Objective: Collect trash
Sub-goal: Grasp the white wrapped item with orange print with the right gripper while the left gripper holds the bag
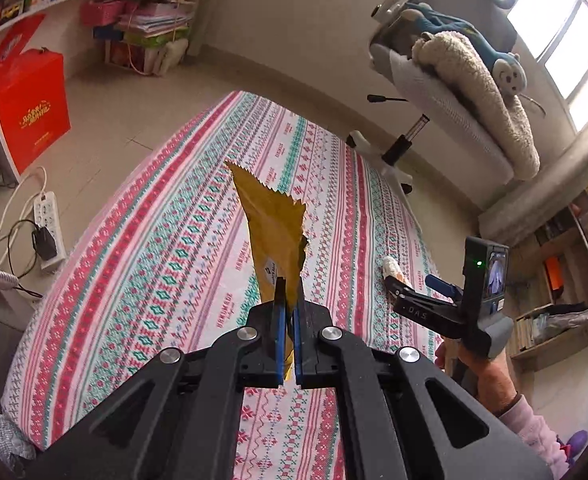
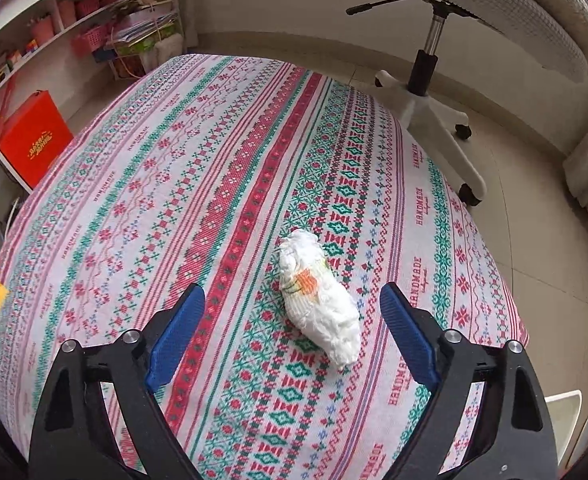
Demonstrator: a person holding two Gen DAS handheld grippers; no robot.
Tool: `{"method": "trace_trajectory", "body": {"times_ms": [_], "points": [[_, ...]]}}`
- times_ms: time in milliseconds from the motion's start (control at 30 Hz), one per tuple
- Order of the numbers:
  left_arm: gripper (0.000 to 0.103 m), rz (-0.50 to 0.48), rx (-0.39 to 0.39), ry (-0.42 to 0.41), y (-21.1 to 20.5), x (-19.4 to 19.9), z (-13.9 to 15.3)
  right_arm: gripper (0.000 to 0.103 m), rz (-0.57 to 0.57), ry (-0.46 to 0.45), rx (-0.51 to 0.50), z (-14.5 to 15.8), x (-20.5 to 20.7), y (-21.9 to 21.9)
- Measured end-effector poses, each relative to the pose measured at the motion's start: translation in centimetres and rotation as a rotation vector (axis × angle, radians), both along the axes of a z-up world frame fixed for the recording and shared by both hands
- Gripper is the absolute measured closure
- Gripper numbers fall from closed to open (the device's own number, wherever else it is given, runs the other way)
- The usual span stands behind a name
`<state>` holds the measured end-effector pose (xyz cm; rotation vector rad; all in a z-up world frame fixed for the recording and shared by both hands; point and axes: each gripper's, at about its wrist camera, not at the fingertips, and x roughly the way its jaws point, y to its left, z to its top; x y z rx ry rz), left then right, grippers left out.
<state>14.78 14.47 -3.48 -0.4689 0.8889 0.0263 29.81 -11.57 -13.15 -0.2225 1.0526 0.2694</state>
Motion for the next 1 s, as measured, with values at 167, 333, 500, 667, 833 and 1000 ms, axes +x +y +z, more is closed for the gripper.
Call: {"method": "trace_trajectory", "body": {"times_ms": [167, 333, 500, 667, 833, 1000], "points": [[0.1, -0.004, 0.009, -0.054, 0.9, -0.3, 1.5, 0.045, -0.052, 0.079, 0.019, -2.9, 1.4, -0.6], [0.1, 0.018, 0.04, -0.088, 1.4, -1.0, 2.3, 0.063, -0.112, 0.031, 0.069, -2.2, 0.4, -0.8], [0.1, 0.043, 0.022, -0.097, 2.3, -1.4, 2.5, 0.064, -0.108, -0.06, 0.203, 2.2, -2.3, -0.3], [0.1, 0.018, 0.017, -0.095, 1.9, -1.5, 2.4, 0.064, -0.076, -0.119, 0.294, 7.3, -5.5, 0.2], [0.1, 0.012, 0.026, -0.138, 1.2, -2.1, 3.0, 0.064, -0.049, -0.166, 0.331, 11.1, -9.1, -0.1], [0.1, 0.002, 0.024, -0.165, 0.4, -2.5, 3.1, 0.064, -0.039, -0.193, 0.392, 13.6, -12.2, -1.7]]}}
